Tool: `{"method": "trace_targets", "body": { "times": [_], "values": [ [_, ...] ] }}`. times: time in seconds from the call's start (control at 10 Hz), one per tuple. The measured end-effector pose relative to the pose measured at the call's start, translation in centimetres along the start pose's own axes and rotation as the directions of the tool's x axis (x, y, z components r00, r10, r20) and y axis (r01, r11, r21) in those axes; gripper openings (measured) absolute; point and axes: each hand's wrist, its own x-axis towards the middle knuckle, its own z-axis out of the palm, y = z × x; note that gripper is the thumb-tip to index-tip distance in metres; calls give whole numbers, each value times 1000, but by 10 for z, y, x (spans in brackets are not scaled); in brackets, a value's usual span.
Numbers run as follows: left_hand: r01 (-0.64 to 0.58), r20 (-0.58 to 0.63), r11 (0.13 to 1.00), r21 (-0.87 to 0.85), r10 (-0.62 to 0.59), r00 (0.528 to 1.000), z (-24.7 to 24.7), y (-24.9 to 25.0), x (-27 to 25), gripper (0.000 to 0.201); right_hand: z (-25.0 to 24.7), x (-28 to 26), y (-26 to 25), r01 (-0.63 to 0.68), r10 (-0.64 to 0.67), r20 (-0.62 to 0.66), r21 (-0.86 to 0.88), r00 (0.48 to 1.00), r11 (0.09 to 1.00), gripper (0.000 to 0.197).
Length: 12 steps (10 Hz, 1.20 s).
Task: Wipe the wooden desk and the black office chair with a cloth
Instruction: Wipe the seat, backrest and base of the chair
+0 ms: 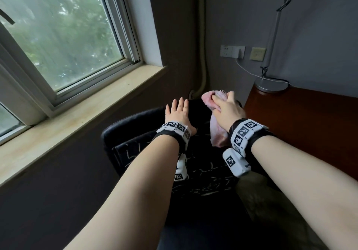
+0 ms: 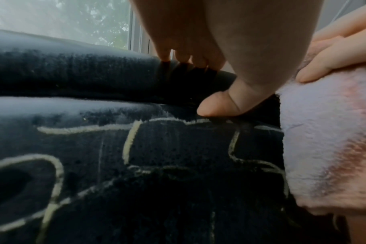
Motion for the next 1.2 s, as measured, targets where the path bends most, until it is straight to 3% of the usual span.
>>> {"method": "trace_targets", "body": {
  "times": [0.6, 0.8, 1.0, 1.2],
  "values": [
    [8, 9, 999, 36, -8, 1000, 1, -2, 2, 102, 32, -9, 8, 62, -32, 131, -233, 991, 970, 37],
    [6, -14, 999, 40, -6, 1000, 3, -1, -2, 102, 3, -1, 3, -50, 106, 271, -207, 957, 977, 38],
    [-4, -32, 999, 41, 5, 999, 4, -2, -2, 103, -11, -2, 17, -106, 109, 44, -55, 993, 993, 37],
    [32, -31, 998, 48, -31, 999, 5, 2, 2, 102, 10, 7, 31, -95, 96, 45, -7, 994, 995, 44]
  ]
}}
